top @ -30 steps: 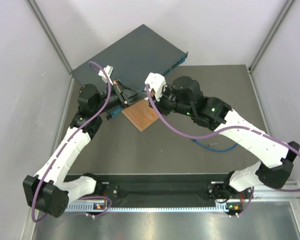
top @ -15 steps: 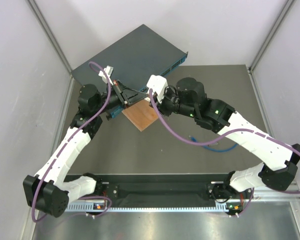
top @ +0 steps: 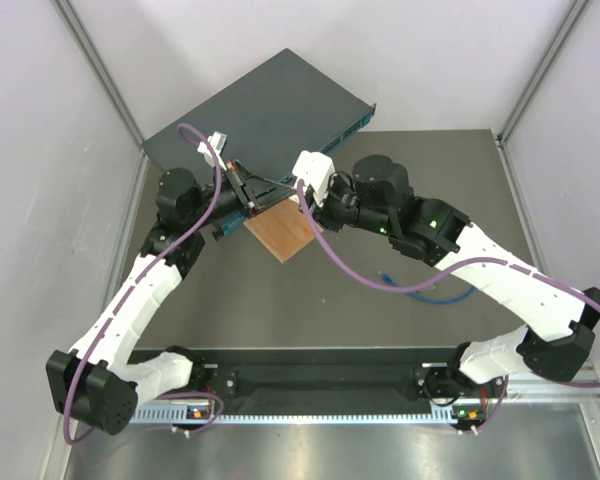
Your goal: Insert the plug into the switch port
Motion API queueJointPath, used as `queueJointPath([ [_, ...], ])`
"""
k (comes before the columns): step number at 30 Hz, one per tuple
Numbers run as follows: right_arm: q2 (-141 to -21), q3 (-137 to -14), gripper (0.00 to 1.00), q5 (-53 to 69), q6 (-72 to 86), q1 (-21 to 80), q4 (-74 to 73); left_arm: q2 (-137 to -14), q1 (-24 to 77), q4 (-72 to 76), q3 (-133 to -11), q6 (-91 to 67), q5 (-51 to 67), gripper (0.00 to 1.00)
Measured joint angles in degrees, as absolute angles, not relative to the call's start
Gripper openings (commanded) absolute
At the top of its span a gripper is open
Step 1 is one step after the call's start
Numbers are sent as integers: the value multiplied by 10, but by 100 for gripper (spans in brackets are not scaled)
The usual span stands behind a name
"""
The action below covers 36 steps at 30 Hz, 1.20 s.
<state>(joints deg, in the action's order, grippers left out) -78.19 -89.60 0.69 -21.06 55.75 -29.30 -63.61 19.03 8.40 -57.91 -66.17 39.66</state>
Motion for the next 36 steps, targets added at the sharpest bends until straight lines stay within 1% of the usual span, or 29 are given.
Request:
queueJointPath([
  [4,-786,-896,38,7,-214,557,-292,-636,190,85,-579,-664,397,0],
  [7,-792,-896,35,7,-215,557,-292,-636,190,86,-579,-665,398,0],
  [8,-795,-896,28,7,-215,557,-292,-636,190,86,-579,-666,399,0],
  [10,-798,-896,19,7,-219,557,-292,-636,190,86,-578,-666,400,0],
  [11,-798,-896,8,7,-219,557,-292,-636,190,86,-578,-666,401,0],
  [12,-799,-896,0,3,-218,557,-292,-636,190,86,-578,-665,401,0],
  [13,-799,-896,0,3,-216,556,-291,-636,190,86,-578,-665,400,1],
  [16,-799,-896,0,3,-214,555,-291,-636,190,86,-578,-661,398,35],
  [17,-799,-896,0,4,-214,554,-291,-636,190,86,-578,-657,395,41],
  [18,-799,-896,0,4,-213,554,-291,-636,188,83,-578,-650,393,58],
  [19,-799,-896,0,5,-210,554,-292,-636,185,74,-581,-641,390,65],
  [21,-799,-896,0,5,-202,554,-293,-638,175,46,-600,-616,375,73],
  [25,-808,-898,0,-7,-171,554,-304,-640,158,-22,-687,-518,303,75],
  [28,-847,-928,0,-27,-139,554,-328,-636,157,-54,-743,-439,230,75],
  [32,-900,-955,0,-51,-101,554,-349,-620,157,-91,-760,-351,141,74],
  [36,-924,-973,0,-69,-71,554,-369,-623,157,-125,-750,-291,85,74],
])
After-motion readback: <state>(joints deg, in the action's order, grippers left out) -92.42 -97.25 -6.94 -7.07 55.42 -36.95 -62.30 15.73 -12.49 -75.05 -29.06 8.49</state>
